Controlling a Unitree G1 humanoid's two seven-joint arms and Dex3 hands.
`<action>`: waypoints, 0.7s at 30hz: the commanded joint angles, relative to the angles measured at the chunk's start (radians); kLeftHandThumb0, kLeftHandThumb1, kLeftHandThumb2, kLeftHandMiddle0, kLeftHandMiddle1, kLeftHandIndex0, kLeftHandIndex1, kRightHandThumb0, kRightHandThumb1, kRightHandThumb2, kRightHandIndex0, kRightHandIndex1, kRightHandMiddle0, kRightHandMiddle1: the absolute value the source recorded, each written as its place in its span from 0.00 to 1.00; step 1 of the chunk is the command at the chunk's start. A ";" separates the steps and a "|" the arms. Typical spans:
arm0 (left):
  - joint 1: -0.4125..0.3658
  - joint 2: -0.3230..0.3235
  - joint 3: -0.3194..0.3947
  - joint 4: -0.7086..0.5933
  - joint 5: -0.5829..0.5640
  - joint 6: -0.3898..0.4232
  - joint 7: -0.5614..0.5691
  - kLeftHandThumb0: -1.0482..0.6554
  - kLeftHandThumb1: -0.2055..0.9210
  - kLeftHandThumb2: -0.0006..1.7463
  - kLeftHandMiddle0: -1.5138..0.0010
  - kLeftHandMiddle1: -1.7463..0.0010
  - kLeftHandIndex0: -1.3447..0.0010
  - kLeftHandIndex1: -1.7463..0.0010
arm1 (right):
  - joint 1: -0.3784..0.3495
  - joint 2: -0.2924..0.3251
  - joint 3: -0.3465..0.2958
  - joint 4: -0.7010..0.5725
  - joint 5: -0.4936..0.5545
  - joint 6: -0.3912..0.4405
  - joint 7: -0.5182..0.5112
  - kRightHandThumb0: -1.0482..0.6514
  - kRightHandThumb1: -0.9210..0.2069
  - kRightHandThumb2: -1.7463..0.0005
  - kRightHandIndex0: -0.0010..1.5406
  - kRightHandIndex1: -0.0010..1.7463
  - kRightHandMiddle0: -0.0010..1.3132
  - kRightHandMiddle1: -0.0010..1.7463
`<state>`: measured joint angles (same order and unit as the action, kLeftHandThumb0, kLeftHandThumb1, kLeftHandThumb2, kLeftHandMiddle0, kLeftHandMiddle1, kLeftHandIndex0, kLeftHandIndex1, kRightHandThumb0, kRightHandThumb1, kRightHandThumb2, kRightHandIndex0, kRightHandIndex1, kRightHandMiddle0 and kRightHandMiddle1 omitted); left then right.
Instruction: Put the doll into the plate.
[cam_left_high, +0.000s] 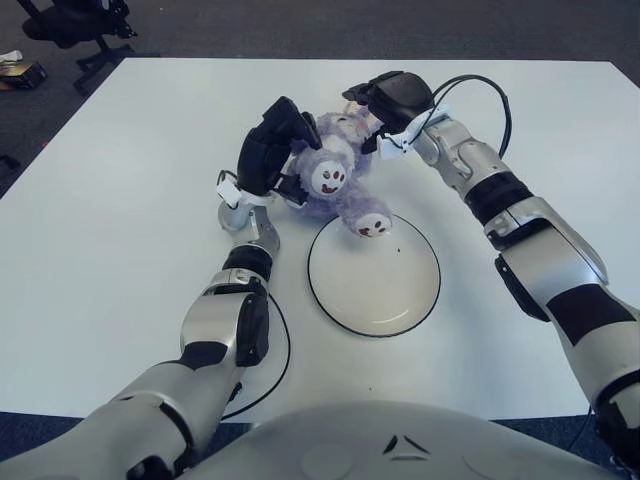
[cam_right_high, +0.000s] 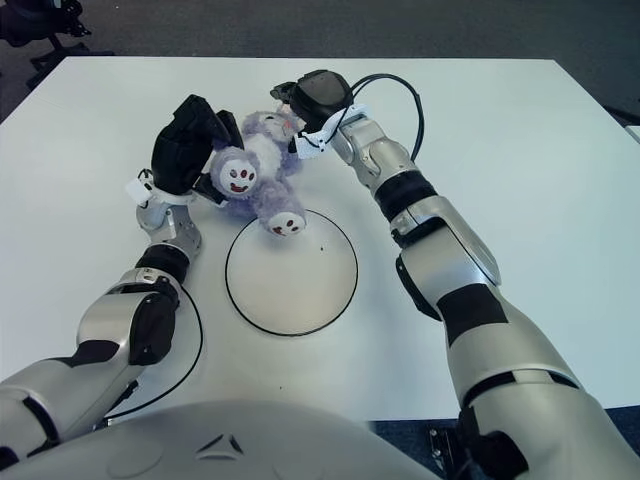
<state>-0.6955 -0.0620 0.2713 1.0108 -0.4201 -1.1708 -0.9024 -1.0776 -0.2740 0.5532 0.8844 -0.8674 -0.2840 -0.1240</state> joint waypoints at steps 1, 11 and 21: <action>0.075 -0.029 -0.003 0.034 -0.005 -0.004 0.007 0.62 0.38 0.82 0.56 0.00 0.66 0.00 | -0.027 0.006 -0.002 0.005 0.022 -0.006 0.027 0.30 0.12 1.00 0.28 0.00 0.33 0.00; 0.075 -0.039 0.000 0.023 -0.025 0.030 0.003 0.62 0.39 0.82 0.56 0.00 0.67 0.00 | -0.056 -0.009 0.033 0.043 0.043 -0.104 0.175 0.29 0.12 1.00 0.27 0.00 0.28 0.00; 0.078 -0.044 0.002 0.009 -0.037 0.054 -0.001 0.62 0.39 0.82 0.56 0.00 0.67 0.00 | -0.069 -0.012 0.038 0.069 0.043 -0.151 0.215 0.29 0.12 1.00 0.26 0.00 0.26 0.00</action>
<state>-0.6885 -0.0779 0.2713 0.9867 -0.4431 -1.1315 -0.9027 -1.1207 -0.2772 0.5865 0.9408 -0.8369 -0.4159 0.0713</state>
